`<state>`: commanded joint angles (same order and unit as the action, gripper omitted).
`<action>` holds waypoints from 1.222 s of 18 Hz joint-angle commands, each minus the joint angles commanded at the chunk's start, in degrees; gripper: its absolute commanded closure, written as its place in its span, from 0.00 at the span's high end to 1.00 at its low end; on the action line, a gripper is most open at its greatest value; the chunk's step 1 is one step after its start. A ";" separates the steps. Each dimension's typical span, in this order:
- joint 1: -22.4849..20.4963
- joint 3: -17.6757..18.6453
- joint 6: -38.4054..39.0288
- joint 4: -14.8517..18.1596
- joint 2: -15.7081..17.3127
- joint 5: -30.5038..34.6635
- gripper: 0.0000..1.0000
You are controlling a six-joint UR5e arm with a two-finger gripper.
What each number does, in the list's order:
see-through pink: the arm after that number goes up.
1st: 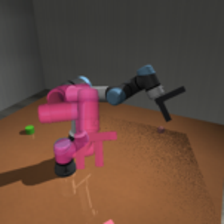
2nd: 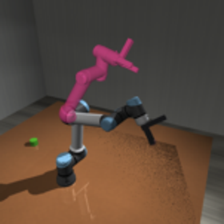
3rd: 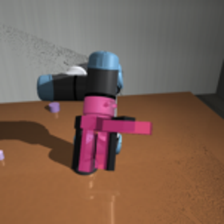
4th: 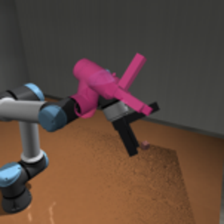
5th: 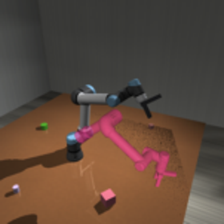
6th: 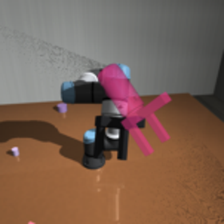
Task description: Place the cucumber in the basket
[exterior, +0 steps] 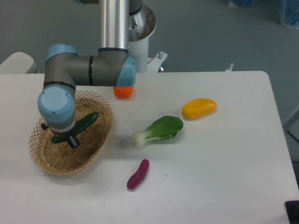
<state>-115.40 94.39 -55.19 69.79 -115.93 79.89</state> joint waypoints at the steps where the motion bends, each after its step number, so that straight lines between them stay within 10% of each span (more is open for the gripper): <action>1: 0.00 0.09 0.09 -0.52 0.00 0.17 0.99; 9: -1.14 -1.22 -0.44 -2.20 0.88 0.62 1.00; 22: -15.54 -11.25 -11.50 1.40 0.18 7.56 1.00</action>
<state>-130.94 83.15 -66.70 71.19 -115.75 87.45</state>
